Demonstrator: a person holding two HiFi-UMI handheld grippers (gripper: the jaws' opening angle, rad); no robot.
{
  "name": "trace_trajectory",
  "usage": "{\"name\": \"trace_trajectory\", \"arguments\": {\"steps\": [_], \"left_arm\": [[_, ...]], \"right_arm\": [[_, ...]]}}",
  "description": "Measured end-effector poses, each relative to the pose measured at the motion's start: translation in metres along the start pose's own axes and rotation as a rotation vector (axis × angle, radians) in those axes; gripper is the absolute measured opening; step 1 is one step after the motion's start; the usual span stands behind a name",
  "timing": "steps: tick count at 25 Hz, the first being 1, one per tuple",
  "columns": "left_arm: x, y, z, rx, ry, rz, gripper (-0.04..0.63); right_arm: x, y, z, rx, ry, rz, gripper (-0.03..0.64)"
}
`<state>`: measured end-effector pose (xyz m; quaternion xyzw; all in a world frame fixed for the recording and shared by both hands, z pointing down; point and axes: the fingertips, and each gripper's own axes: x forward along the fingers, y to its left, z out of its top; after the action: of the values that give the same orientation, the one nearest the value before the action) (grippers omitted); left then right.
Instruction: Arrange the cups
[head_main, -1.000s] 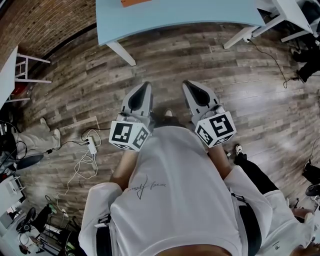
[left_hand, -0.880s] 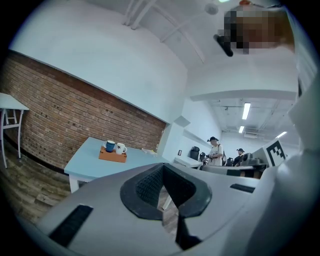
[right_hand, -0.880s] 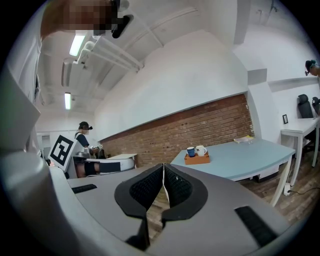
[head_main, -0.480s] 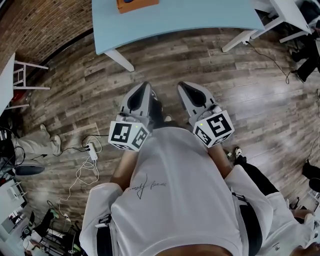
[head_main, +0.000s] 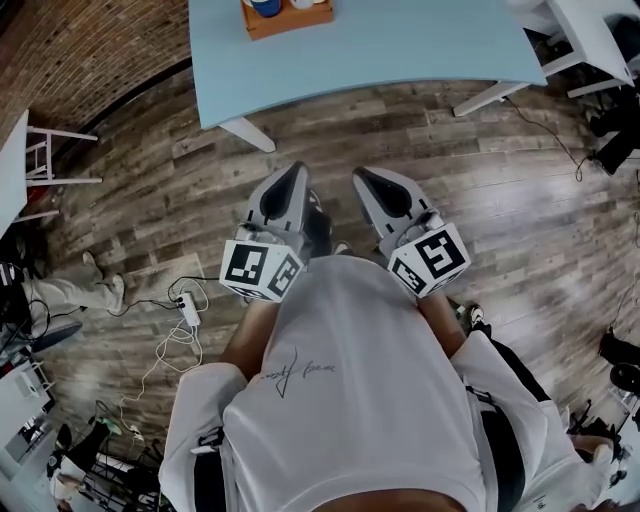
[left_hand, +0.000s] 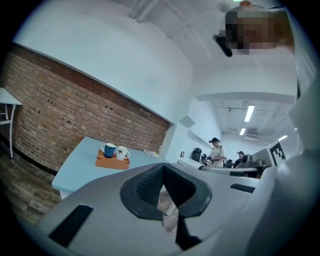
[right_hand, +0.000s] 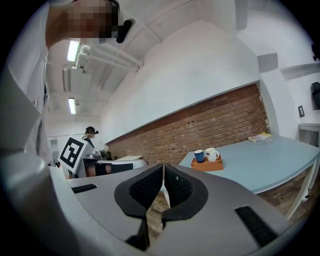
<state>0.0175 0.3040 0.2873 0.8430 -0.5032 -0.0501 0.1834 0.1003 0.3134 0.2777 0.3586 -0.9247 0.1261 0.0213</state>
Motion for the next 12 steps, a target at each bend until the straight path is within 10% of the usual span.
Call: {"name": "trace_trajectory", "arguments": {"steps": [12], "left_arm": [[0.043,0.059,0.031,0.003,0.001,-0.03,0.008]], "right_arm": [[0.081,-0.018,0.014,-0.02,0.026,0.011,0.021]]}}
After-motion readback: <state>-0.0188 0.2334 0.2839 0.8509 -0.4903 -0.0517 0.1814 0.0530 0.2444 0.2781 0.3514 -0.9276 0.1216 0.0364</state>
